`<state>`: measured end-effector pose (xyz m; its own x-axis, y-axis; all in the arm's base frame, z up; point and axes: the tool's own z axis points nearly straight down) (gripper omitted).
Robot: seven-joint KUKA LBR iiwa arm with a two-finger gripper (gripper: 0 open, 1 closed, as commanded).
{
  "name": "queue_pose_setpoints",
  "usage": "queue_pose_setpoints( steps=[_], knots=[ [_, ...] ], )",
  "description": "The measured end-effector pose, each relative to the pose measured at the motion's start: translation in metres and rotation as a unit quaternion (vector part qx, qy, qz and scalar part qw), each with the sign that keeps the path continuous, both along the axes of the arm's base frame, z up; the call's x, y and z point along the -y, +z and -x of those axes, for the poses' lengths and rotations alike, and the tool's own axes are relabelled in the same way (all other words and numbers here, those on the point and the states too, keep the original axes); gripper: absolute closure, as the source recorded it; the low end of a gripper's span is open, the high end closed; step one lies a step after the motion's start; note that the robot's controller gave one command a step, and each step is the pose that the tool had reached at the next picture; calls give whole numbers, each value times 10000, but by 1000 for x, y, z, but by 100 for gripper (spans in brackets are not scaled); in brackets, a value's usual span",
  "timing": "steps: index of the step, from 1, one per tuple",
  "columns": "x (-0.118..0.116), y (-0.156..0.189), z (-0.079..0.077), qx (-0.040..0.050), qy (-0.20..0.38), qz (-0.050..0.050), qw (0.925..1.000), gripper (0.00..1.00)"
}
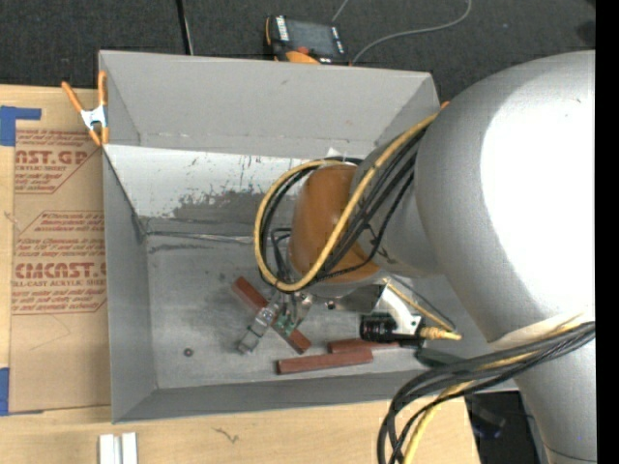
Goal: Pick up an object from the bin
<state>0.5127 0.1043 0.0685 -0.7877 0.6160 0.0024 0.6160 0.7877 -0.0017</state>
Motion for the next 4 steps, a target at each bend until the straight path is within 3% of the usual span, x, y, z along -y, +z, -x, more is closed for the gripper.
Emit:
queue_pose_setpoints(
  steps=[1, 2, 3, 4],
  knots=[
    [0, -1, 0, 7, -2, -3, 10000, 0],
    [0, 0, 0, 16, 0, -6, 10000, 100],
    [0, 7, 0, 8, 0, -3, 10000, 100],
    [-1, 66, -1, 35, 3, -6, 10000, 100]
  ],
)
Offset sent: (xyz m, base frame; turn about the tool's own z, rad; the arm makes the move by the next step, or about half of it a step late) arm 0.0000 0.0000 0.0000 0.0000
